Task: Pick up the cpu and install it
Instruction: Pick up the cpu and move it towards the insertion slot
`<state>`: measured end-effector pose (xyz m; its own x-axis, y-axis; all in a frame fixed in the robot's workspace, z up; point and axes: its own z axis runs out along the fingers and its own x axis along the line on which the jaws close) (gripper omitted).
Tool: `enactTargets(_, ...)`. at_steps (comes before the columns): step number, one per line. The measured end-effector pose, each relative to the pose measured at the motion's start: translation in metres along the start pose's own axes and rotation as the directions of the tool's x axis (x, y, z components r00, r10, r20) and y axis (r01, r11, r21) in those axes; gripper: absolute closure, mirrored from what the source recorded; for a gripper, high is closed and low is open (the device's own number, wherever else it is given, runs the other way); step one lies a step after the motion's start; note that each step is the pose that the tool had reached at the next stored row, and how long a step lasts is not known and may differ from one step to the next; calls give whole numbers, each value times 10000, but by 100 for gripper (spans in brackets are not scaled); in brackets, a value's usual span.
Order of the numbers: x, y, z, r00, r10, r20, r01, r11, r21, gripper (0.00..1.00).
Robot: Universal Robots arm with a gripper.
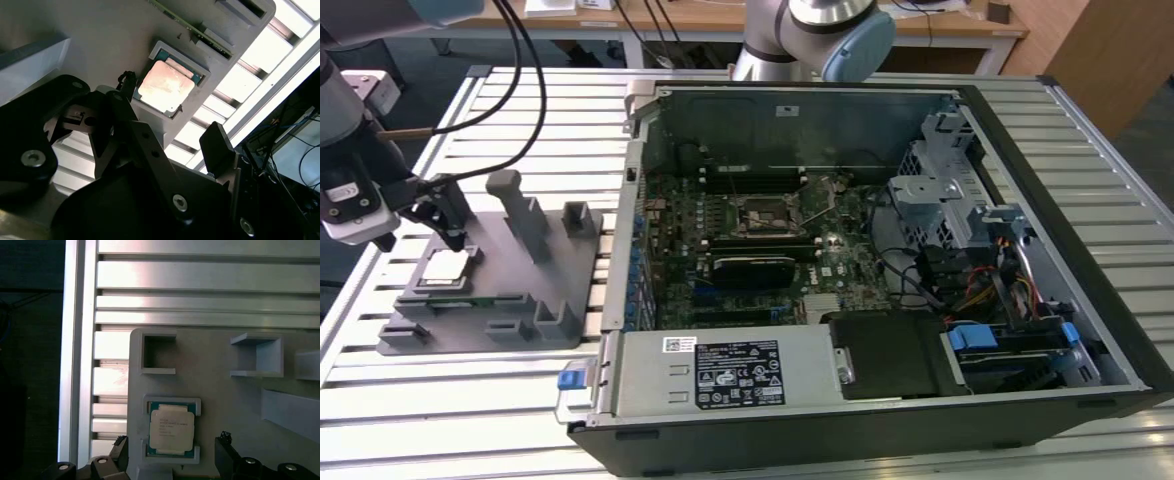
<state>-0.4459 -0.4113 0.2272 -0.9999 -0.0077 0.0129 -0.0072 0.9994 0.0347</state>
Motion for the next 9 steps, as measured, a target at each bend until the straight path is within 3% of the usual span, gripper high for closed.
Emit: enactTargets(9, -1, -1, 33, 10000, 0, 1, 0, 10000, -1, 22)
